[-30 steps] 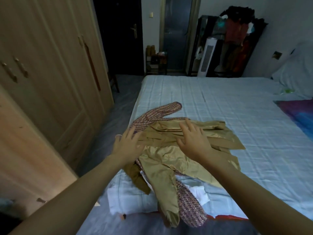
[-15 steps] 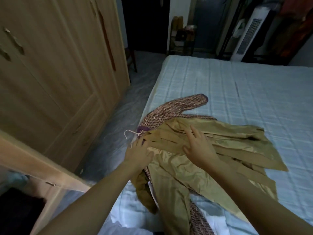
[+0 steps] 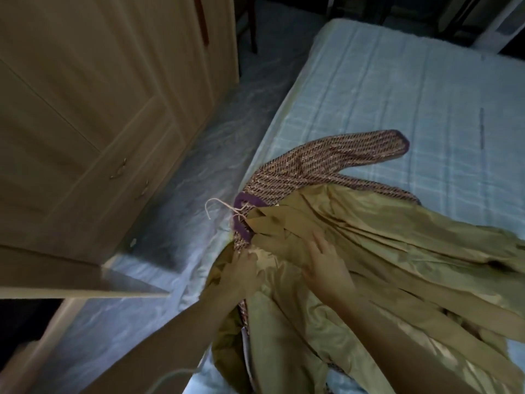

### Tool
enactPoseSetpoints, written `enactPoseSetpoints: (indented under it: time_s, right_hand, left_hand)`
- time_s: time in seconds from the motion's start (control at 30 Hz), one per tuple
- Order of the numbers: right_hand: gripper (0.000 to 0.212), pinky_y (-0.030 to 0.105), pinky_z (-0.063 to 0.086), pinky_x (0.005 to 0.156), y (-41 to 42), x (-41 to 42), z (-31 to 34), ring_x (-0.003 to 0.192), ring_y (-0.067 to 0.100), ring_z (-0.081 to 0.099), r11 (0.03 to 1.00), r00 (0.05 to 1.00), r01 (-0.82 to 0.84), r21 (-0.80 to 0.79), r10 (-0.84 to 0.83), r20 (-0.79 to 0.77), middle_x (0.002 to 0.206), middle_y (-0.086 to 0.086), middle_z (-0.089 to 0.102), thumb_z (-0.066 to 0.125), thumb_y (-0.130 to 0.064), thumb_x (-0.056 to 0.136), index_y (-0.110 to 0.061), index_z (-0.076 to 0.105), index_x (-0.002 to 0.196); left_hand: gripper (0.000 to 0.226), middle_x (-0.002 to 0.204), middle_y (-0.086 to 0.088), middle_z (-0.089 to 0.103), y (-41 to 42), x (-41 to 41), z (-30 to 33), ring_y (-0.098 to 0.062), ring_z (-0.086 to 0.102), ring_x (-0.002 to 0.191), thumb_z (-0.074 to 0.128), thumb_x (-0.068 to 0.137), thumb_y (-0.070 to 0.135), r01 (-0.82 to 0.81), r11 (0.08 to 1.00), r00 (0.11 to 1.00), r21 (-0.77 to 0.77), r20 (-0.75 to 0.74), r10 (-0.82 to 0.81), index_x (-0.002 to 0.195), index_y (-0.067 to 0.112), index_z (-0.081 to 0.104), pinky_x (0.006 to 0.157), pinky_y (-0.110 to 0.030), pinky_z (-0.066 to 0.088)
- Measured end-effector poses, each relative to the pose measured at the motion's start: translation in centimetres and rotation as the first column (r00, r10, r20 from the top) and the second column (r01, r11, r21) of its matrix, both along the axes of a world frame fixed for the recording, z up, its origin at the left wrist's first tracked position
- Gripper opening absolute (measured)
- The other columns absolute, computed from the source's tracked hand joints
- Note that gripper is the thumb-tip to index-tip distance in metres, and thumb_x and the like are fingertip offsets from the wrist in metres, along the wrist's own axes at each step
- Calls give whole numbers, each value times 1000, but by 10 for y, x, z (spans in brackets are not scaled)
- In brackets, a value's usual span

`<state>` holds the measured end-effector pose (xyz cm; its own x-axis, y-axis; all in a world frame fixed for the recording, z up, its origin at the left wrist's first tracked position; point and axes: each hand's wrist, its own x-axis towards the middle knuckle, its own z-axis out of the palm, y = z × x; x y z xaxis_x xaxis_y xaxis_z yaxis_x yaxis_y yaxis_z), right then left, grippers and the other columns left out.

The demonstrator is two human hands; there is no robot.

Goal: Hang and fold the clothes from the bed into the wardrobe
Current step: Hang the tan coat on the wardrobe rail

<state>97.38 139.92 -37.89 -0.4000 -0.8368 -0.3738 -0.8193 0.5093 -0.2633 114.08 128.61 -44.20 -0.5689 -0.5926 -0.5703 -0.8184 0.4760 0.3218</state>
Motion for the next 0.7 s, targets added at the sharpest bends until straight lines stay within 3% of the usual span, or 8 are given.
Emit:
enactPoseSetpoints:
  time_s: [0.17,0.27,0.33,0.4,0.47,0.57,0.7]
  right_hand:
    - [70,44,28,110,-40,-11,-53,142,26,20,995,993,-62,83,53,108,159,3,10,56,-36,88,-20,24,148]
    - [77,44,23,113,-66,-24,-79,143,27,18,989,990,-88,122,73,118,160,3,9,53,-30,87,-19,12,152]
    - [73,45,27,111,-81,-33,-94,142,28,23,989,987,-36,144,13,158,159,5,12,45,-25,91,-16,8,153]
    - [69,43,39,100,-93,-38,-104,129,33,43,988,987,-24,154,-1,159,154,11,25,40,-24,93,-12,6,152]
    - [71,39,45,87,-101,-42,-106,110,34,58,987,994,-67,144,54,93,142,14,44,41,-21,93,-11,2,153]
    - [77,37,46,80,-109,-54,-102,97,33,62,980,992,-121,160,114,57,114,15,63,42,-19,93,-21,-6,153]
    - [85,38,52,76,-103,-69,-85,84,30,64,963,970,-195,187,162,180,101,13,66,47,-17,91,-37,-13,149]
  left_hand:
    - [72,143,-10,31,7,-13,-45,-30,30,135,47,96,42,-216,972,976,96,-11,218,153,12,15,103,-44,39]
    - [50,135,-4,43,10,-24,-58,-26,38,131,50,92,40,-344,937,939,59,-2,344,136,18,39,99,-46,39]
    - [40,124,-3,55,9,-35,-62,-26,50,122,52,90,44,-411,910,911,59,1,412,121,19,46,97,-42,38]
    - [41,112,-4,64,10,-45,-69,-29,58,111,54,90,45,-453,887,889,87,-28,457,118,17,44,95,-39,40]
    - [41,107,-7,67,15,-52,-72,-32,62,103,57,89,41,-479,853,851,208,-128,509,117,15,43,88,-42,48]
    - [49,114,-8,67,27,-53,-72,-31,63,102,56,90,31,-490,794,771,359,-247,588,134,15,42,82,-44,52]
    - [59,124,-1,65,32,-44,-57,-25,63,107,43,88,37,-476,830,755,289,-349,555,145,24,36,83,-41,52]
